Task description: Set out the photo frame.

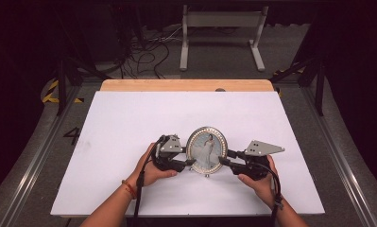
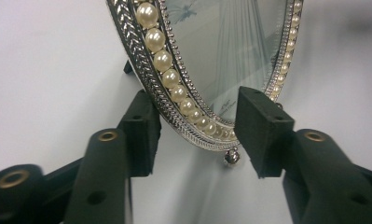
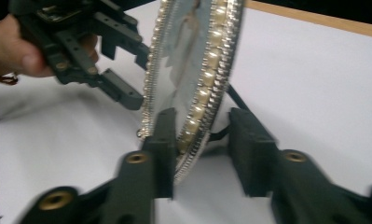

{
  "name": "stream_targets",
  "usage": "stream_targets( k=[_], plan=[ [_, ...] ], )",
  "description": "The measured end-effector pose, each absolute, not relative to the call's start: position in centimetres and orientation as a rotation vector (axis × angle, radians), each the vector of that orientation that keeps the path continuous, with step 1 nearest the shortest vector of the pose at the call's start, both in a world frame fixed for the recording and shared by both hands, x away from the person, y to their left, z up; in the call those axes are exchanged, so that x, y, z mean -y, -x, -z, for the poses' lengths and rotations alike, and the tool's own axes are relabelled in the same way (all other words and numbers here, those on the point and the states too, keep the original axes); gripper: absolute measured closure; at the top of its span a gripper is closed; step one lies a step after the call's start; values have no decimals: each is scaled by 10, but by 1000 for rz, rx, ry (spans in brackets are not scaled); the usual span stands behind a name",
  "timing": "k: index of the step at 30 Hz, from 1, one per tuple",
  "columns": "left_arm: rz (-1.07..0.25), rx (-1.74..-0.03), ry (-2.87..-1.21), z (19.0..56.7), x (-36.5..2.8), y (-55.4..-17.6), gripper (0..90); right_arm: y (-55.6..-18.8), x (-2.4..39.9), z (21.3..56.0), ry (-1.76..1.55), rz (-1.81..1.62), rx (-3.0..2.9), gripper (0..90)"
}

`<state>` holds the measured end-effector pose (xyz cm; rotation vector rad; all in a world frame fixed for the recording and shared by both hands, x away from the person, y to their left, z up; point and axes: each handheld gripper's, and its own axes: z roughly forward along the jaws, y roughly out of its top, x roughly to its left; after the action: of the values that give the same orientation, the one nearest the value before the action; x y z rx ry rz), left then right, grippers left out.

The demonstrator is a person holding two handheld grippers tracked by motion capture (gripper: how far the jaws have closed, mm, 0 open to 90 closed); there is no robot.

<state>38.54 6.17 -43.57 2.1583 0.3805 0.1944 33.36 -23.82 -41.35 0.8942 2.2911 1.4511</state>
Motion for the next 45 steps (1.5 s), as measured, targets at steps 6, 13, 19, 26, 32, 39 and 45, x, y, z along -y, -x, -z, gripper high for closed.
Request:
stream_targets(
  k=[6,13,19,26,32,39,45],
  plan=[
    [-208,-401,-2078,429,-66,-386,426,-322,244,410,-855,-1451,-2280,725],
    [-223,-406,-2084,429,-64,-387,495,-323,238,414,-866,-1434,-2282,778],
    [-242,-410,-2104,429,-69,-387,621,-323,234,413,-859,-1425,-2278,782],
    [-265,-400,-2138,427,-74,-384,643,-332,235,414,-882,-1442,-2272,784],
    [-275,-395,-2157,427,-75,-379,649,-336,235,414,-890,-1442,-2271,779],
    [-294,-395,-2175,427,-77,-375,647,-338,233,414,-883,-1434,-2263,776],
    [-314,-397,-2187,427,-77,-373,645,-340,230,414,-879,-1424,-2248,775]
  ],
)
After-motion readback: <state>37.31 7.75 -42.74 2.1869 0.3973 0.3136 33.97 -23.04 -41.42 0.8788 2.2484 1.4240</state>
